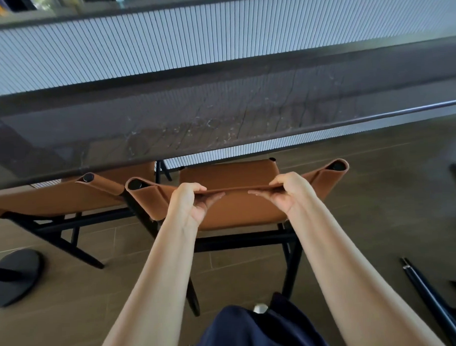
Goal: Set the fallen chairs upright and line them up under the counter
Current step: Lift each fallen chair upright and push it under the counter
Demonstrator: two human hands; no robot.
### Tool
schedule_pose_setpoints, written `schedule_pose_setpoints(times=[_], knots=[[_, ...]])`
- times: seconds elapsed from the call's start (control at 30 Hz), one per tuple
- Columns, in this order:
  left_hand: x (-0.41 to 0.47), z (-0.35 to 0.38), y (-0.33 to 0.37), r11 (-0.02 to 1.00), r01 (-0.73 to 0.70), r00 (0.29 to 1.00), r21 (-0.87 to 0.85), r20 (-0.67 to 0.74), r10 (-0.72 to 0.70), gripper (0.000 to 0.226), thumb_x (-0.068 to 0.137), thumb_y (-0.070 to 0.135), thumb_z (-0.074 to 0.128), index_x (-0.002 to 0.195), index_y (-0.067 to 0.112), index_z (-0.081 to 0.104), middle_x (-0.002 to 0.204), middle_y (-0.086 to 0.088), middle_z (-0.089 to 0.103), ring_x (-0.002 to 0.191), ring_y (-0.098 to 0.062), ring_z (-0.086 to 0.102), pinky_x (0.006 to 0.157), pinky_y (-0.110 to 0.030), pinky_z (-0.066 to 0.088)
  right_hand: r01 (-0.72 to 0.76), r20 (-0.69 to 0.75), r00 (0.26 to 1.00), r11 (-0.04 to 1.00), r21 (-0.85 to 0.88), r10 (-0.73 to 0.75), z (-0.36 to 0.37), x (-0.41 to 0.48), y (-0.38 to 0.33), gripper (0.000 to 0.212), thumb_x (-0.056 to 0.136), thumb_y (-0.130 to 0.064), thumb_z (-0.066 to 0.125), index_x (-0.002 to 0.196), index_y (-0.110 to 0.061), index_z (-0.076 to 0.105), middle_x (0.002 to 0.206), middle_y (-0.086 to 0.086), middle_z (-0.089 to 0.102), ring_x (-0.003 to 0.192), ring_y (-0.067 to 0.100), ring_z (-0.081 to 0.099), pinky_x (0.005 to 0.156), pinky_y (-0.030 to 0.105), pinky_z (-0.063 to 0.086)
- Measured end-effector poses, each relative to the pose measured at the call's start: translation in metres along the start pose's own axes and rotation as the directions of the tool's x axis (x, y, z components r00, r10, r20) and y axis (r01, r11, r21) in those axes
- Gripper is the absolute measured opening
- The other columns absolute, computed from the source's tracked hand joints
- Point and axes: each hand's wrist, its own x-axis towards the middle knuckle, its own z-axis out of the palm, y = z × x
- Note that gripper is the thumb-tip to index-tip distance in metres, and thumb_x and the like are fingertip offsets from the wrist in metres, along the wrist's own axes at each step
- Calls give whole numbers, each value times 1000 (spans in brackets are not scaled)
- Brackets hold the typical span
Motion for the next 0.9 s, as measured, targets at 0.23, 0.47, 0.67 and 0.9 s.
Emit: schedule_pose_setpoints(times=[0.23,0.47,0.67,0.9], knots=[[51,9,7,1000,9,998,-21,-60,-10,31,87,-15,41,116,-5,47,128,-34,47,105,-57,56,62,-55,58,-46,-9,999,994,-96,46,25,54,-12,28,88,23,27,99,2,43,118,33,41,123,61,41,91,75,40],[74,34,35,992,-8,994,124,-110,22,25,90,1,62,112,-4,51,115,-33,55,85,-50,68,50,-38,58,-47,50,997,988,-144,54,57,78,-30,18,93,17,35,94,4,47,129,36,41,123,58,44,90,70,45],[92,49,59,981,97,985,169,-156,-71,34,88,4,65,115,-6,46,113,-44,47,76,-47,70,61,-40,61,-69,-15,998,987,-146,68,78,94,-39,29,95,14,37,123,7,42,138,36,39,125,56,43,86,67,49],[110,61,66,985,64,987,163,-159,-37,11,90,-9,46,97,-9,55,111,-31,58,89,-48,66,68,-45,59,-52,-41,998,977,-207,44,94,111,-46,46,91,17,34,134,3,40,131,32,43,119,55,49,68,62,52]])
